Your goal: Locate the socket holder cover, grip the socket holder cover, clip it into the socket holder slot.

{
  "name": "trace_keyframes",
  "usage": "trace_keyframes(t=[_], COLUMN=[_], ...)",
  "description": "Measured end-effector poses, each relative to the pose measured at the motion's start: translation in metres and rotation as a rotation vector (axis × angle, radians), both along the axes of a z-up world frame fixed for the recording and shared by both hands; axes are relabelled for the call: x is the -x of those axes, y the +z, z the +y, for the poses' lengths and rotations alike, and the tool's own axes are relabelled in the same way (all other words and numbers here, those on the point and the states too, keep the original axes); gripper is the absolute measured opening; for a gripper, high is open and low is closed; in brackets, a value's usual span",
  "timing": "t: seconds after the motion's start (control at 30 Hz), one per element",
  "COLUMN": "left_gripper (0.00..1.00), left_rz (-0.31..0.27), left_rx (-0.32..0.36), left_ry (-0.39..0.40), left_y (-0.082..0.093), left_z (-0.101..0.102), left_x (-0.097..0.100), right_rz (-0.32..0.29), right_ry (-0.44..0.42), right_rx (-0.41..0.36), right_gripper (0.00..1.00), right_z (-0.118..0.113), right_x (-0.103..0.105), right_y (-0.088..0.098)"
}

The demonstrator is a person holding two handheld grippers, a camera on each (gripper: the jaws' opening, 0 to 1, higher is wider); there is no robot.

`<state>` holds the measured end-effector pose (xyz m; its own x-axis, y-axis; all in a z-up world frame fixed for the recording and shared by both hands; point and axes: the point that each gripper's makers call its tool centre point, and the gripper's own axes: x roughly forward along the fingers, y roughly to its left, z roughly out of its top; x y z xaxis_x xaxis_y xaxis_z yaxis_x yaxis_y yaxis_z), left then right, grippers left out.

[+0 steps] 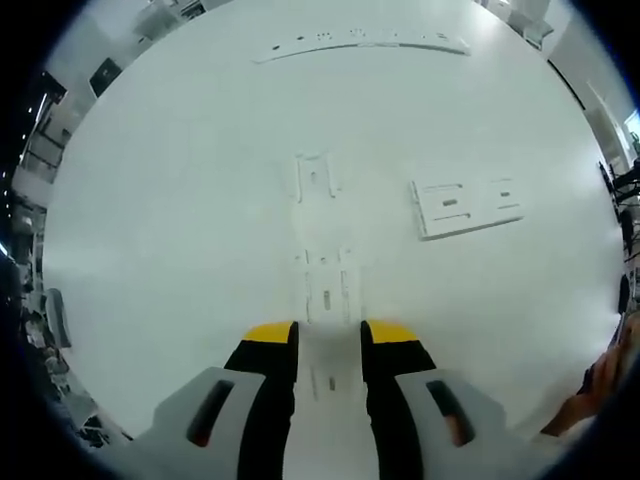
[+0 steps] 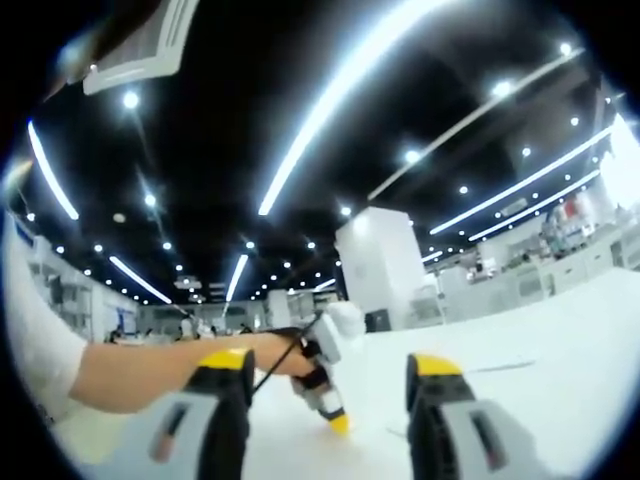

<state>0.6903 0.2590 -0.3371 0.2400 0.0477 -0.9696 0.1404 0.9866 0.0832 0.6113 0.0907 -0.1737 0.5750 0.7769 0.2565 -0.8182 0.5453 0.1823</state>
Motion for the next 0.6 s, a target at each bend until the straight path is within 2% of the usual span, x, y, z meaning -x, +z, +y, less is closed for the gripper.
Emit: trace_keyframes(t=[0.17, 0.33, 0.43, 0.53, 0.6], left_gripper=[0.26, 0.27, 0.28, 0.34, 0.39], left_rz=[-0.020, -0.056, -0.073, -0.087, -0.102], left_rx=[0.024, 0.045, 0.060, 0.039, 0.047], left_ry=[-0.025, -0.094, -0.108, -0.179, -0.191], left_y=[-0.001, -0.001, -0.002, -0.007, -0.005], left_z=[-0.005, -0.008, -0.008, -0.006, -0.005], left_x=[0.013, 0.016, 0.016, 0.019, 0.021], right_rz=[-0.001, 0.000, 0.001, 0.000, 0.000], right_ry=[0.000, -0.005, -0.007, -0.005, -0.004], right_rx=[0.004, 0.017, 0.022, 0.022, 0.026], right_gripper=[0.62, 0.61, 0.61, 0.61, 0.61], right_z=[0.001, 0.001, 0.001, 0.002, 0.002], right_x=[0.000, -0.002, -0.003, -0.002, -0.003], right_y=[-0.001, -0.003, -0.004, -0.004, -0.005])
